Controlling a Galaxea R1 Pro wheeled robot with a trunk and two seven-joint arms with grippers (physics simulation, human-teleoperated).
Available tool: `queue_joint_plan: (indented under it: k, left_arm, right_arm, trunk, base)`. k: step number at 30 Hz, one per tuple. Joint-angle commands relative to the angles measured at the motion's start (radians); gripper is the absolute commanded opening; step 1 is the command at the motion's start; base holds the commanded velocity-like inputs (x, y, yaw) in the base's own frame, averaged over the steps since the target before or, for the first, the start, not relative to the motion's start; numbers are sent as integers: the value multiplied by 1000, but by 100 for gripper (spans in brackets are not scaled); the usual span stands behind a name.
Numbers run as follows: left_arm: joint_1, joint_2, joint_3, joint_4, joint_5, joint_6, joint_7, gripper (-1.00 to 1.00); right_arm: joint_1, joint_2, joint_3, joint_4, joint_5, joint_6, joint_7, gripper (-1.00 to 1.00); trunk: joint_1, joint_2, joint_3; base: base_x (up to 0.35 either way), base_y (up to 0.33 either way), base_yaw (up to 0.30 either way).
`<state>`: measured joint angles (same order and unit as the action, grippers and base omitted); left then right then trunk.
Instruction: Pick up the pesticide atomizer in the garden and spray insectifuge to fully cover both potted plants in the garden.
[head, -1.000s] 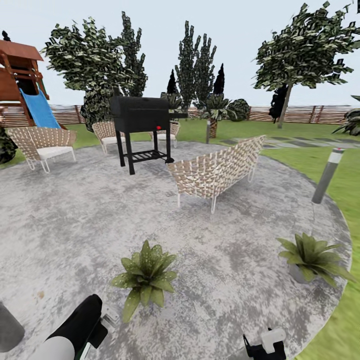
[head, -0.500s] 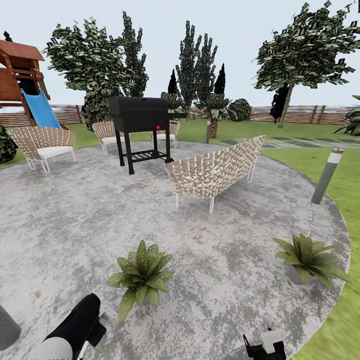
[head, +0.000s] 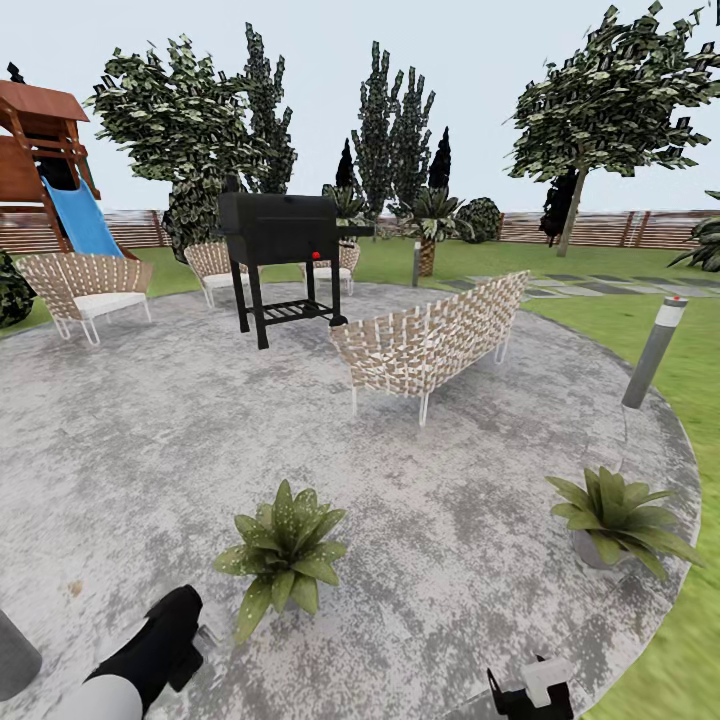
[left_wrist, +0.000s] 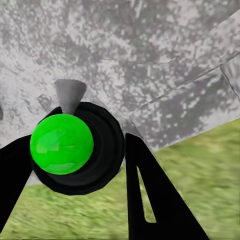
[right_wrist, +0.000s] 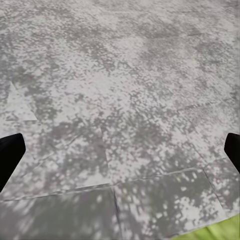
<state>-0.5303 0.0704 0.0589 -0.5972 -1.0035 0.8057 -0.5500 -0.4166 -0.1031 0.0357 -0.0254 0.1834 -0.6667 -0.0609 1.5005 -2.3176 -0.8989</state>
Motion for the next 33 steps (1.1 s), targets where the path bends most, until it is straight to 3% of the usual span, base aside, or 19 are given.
queue_joint_plan:
  k: [1, 8, 11, 13, 15, 22, 33]
  left_arm:
    - [0, 4, 3, -1, -8, 1, -10, -100]
    - [3, 31, 11, -4, -5, 2, -15, -100]
    - [-7, 11, 10, -14, -1, 3, -15, -100]
    - [-11, -23, 8, -11, -5, 3, -15, -100]
    - [-4, -33, 4, -3, -4, 2, -17, -100]
    - [4, 1, 13, 66, -2, -12, -18, -100]
    - [-14, -15, 17, 46, 13, -1, -16, -100]
  right_arm:
    - [-1, -1, 3, 1, 7, -2, -6, 100]
    - [-1, -1, 3, 1, 6, -2, -6, 100]
    - [-1, -1, 4, 1, 6, -1, -5, 100]
    - [-1, -1, 4, 1, 6, -1, -5, 100]
    - [-1, -1, 3, 1, 7, -1, -5, 100]
    - [-1, 0, 3, 0, 6, -1, -5, 100]
    - [-1, 2, 4, -1, 5, -1, -7, 100]
  trunk:
    - [0, 0, -1]
    - [0, 0, -1]
    - [0, 0, -1]
    - [0, 0, -1]
    - [0, 0, -1]
    - [0, 0, -1]
    - [0, 0, -1]
  base:
    - [0, 0, 0]
    - [0, 0, 0]
    - [0, 0, 0]
    - [0, 0, 0]
    - [0, 0, 0]
    - [0, 0, 0]
    - [0, 0, 135]
